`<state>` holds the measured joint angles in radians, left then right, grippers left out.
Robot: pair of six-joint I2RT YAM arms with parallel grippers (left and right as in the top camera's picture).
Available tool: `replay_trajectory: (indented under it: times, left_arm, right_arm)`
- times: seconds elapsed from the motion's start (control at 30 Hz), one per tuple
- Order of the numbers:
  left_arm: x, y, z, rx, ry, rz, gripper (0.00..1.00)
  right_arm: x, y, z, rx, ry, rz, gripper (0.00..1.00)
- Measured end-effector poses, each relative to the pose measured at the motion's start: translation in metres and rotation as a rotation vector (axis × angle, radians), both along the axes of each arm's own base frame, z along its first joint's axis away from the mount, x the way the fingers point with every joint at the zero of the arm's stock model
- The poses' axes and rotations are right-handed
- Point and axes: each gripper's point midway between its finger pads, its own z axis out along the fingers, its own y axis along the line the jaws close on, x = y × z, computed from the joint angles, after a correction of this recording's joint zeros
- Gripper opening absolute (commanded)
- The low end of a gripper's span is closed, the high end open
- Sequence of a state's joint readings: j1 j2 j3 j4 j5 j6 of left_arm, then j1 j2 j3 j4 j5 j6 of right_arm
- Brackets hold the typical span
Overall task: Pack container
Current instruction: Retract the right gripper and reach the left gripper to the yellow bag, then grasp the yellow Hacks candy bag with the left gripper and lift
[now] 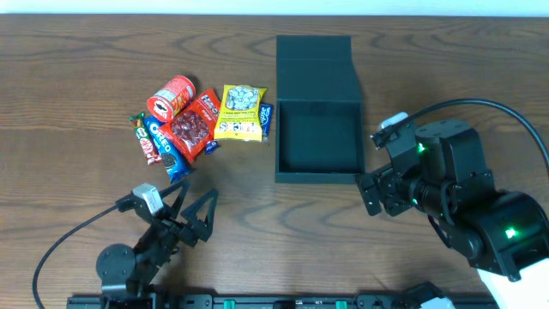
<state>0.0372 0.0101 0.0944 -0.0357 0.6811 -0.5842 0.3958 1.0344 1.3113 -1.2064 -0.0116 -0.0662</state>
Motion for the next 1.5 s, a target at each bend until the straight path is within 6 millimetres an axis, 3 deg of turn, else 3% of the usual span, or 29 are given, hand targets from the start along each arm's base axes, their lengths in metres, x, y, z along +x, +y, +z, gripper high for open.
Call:
replay_trajectory:
  times: [0.2, 0.33, 0.5, 0.63, 0.8, 1.0, 1.27, 1.5]
  left_arm:
    - [0.003, -0.001, 0.004, 0.023, 0.040, -0.010, 0.95]
    - [0.012, -0.001, 0.021, 0.115, 0.098, -0.024, 0.96]
    - [0.036, 0.000, 0.034, 0.282, 0.267, -0.088, 0.95]
    - [0.069, 0.004, 0.028, 0.443, 0.406, -0.137, 0.95]
    - [0.120, -0.012, 0.006, 0.700, 0.474, -0.213, 0.96]
    - [0.159, -0.046, -0.030, 0.899, 0.491, -0.305, 0.95]
    - [0.220, -0.070, -0.063, 0.894, 0.428, -0.264, 0.95]
    - [0.243, -0.075, -0.101, 0.858, 0.464, -0.228, 0.95]
  right_arm:
    - [0.002, 0.003, 0.002, 0.023, -0.005, -0.010, 0.99]
    - [0.007, 0.006, 0.006, 0.048, -0.025, -0.021, 0.99]
    - [0.016, 0.008, 0.012, 0.080, -0.058, -0.042, 0.99]
    - [0.031, 0.007, 0.015, 0.103, -0.088, -0.077, 0.99]
    - [0.062, 0.004, 0.000, 0.114, -0.087, -0.125, 0.99]
    - [0.112, -0.006, -0.014, 0.151, -0.111, -0.175, 0.99]
    - [0.155, -0.036, -0.035, 0.219, -0.098, -0.210, 0.99]
    - [0.163, -0.061, -0.045, 0.251, -0.075, -0.253, 0.99]
